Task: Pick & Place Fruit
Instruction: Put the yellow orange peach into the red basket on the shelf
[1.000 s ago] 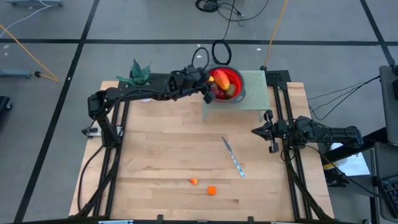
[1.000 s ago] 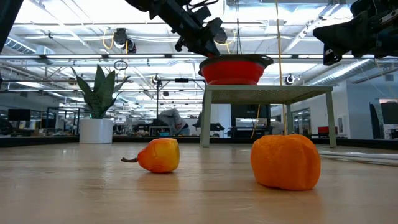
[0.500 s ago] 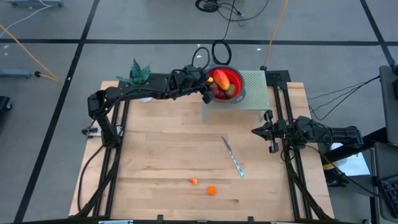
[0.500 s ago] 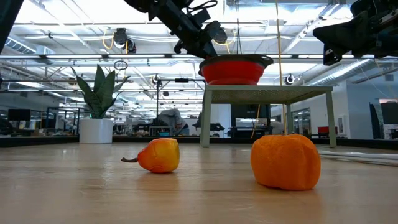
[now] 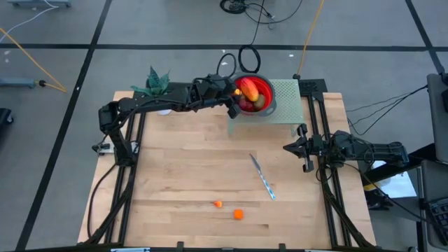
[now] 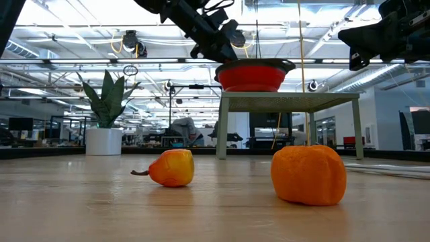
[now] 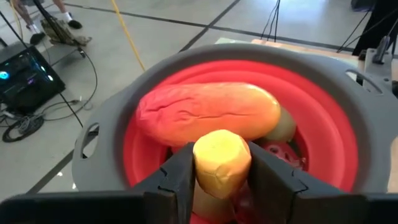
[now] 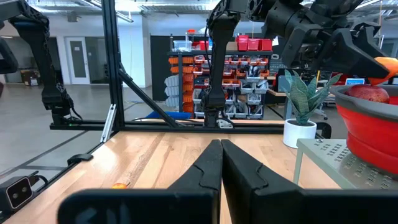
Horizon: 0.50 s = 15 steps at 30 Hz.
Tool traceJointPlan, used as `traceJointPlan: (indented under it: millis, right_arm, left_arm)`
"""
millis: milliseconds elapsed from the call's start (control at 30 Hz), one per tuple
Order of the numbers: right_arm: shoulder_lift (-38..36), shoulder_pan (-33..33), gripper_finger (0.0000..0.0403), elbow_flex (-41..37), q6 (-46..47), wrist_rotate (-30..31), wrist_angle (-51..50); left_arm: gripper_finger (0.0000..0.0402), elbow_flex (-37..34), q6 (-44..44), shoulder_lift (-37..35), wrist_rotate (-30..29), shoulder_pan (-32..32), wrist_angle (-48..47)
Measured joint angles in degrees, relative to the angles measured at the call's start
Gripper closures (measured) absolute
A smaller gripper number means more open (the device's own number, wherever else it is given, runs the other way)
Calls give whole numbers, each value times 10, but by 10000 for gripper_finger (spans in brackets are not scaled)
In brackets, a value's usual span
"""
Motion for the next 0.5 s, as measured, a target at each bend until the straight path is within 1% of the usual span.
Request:
traceJointPlan:
  millis: [267, 400, 500]
  right_arm:
    - [0, 0, 403, 0, 0, 0, 0]
    - [0, 0, 403, 0, 0, 0, 0]
    - [0, 0, 403, 0, 0, 0, 0]
  left_arm:
    - [228, 0, 0, 0, 0, 0, -6]
    - [219, 0, 11, 0, -1, 0, -5]
    - [218, -1, 13, -13, -4, -2, 0]
